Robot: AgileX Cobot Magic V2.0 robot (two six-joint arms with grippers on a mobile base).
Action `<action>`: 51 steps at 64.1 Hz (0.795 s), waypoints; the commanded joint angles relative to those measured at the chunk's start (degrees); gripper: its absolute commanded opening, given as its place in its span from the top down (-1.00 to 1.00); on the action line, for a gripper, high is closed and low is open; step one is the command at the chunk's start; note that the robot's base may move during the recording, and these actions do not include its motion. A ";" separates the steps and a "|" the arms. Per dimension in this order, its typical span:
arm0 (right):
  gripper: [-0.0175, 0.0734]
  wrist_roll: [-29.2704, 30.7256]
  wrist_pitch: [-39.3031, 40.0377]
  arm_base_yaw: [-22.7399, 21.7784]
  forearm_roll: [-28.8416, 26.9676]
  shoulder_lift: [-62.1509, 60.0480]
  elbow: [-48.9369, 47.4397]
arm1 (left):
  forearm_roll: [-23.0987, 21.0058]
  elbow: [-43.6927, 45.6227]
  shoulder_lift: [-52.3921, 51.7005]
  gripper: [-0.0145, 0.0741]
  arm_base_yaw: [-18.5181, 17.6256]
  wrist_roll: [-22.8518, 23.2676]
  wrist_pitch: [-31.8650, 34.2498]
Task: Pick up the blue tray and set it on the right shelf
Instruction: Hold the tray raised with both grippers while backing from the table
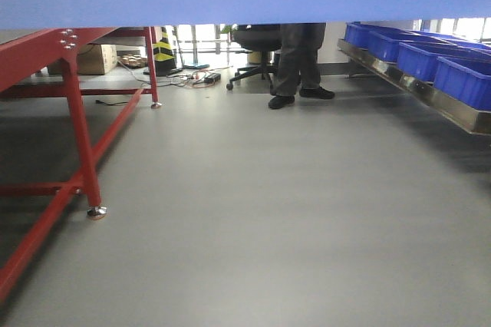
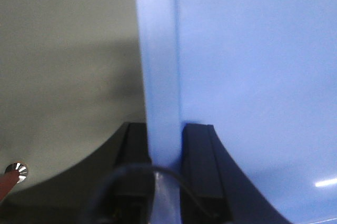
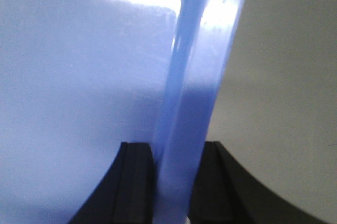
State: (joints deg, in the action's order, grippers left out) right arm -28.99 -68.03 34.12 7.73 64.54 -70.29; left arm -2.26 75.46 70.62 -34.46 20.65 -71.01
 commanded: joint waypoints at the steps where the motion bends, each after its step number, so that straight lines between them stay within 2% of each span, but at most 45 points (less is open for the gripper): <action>1: 0.49 1.63 3.90 0.09 1.06 -1.22 -1.53 | -1.00 1.81 -1.30 0.78 -0.55 -1.42 -5.24; 27: 0.49 1.63 3.90 0.09 1.06 -1.22 -1.53 | -1.50 1.81 -1.30 0.78 -0.55 -1.42 -5.24; 51: 0.49 1.63 3.90 0.09 1.06 -1.22 -1.53 | -7.63 1.81 -1.30 0.78 -0.55 -1.42 -5.24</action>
State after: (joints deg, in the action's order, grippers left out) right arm -28.99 -68.89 34.12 8.43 64.54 -70.29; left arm -5.32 75.46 70.62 -34.46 20.65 -71.90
